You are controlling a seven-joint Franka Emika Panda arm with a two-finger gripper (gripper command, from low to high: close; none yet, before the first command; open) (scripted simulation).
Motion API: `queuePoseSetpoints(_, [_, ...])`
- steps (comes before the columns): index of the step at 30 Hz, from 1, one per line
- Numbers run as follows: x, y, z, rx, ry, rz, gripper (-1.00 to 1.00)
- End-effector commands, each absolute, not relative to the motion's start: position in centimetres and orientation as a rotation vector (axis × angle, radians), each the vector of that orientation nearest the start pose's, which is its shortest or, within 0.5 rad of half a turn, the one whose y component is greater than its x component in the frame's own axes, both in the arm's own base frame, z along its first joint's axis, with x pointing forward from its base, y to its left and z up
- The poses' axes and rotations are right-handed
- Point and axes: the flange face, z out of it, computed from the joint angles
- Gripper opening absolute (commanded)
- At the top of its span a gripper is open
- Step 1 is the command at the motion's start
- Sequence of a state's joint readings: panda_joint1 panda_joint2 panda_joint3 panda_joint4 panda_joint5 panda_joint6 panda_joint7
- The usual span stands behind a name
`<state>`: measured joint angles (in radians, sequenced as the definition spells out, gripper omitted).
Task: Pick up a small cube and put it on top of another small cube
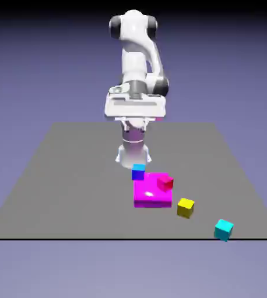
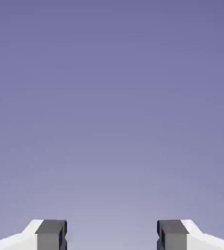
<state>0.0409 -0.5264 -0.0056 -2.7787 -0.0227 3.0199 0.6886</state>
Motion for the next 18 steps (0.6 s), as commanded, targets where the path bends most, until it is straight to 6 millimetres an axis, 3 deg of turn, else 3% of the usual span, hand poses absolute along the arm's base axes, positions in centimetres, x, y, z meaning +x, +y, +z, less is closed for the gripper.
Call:
queuePoseSetpoints(1, [40.9,2.5,45.0,-2.624,0.743,-1.006,0.00])
queuePoseSetpoints(10, [47.3,12.2,39.6,-2.994,-0.245,-0.815,0.00])
queuePoseSetpoints(18, [50.3,22.0,32.3,-2.987,-1.255,-0.570,0.00])
